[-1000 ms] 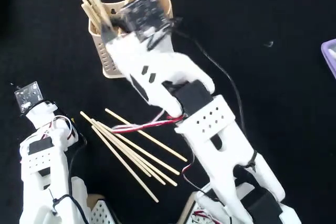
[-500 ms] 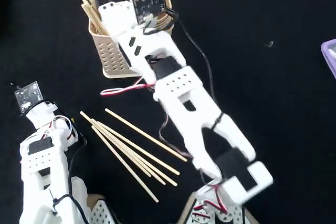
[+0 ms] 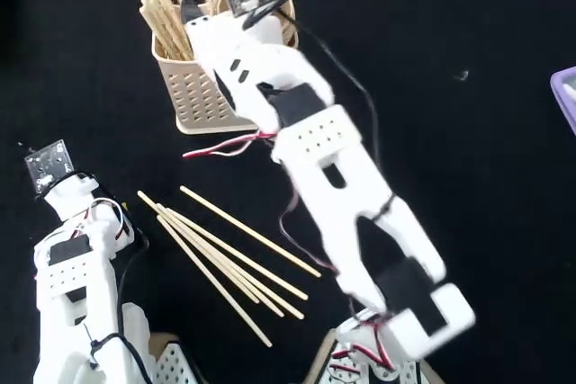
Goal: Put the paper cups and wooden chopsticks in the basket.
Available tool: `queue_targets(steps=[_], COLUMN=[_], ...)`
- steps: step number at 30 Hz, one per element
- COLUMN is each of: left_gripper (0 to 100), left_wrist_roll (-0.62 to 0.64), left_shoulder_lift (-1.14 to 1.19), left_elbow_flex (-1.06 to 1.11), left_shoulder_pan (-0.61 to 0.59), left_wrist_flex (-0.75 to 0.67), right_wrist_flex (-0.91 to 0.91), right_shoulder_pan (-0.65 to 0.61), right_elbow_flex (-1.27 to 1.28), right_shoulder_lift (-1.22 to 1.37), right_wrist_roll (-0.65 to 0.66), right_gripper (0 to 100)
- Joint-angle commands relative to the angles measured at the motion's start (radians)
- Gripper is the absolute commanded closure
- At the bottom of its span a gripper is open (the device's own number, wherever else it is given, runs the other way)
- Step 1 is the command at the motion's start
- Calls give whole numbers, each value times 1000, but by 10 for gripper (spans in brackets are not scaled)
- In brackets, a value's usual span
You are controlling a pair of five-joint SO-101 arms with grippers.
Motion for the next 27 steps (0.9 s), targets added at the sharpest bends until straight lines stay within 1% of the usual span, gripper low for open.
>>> queue_targets(steps=[1, 6, 8, 10, 12, 13, 16, 18, 20, 23, 27], left_gripper=[848, 848, 848, 848, 848, 848, 848, 848, 848, 848, 848], left_wrist_roll=[-9, -9, -9, -9, -9, -9, -9, -9, -9, -9, -9], left_shoulder_lift=[-20, -20, -20, -20, -20, -20, -20, -20, -20, -20, -20], left_elbow_flex=[-5, -4, -4, -4, -4, -4, -4, -4, -4, -4, -4], left_shoulder_pan=[4, 4, 7, 7, 7, 8, 10, 10, 10, 8, 2], left_wrist_flex=[3, 3, 3, 3, 3, 3, 0, 0, 0, 0, 3], right_wrist_flex=[143, 532, 667, 724, 700, 651, 410, 295, 287, 345, 460], right_shoulder_pan=[-2, -23, -64, -100, -132, -141, -147, -161, -192, -264, -321], right_elbow_flex=[-76, 4, 105, 266, 460, 553, 794, 869, 858, 774, 633], right_shoulder_lift=[-177, -406, -475, -507, -512, -504, -461, -406, -325, -185, -10], right_wrist_roll=[-5, -5, -3, -2, 0, 11, 124, 181, 207, 229, 244], right_gripper=[792, 871, 894, 899, 899, 899, 898, 898, 898, 877, 745])
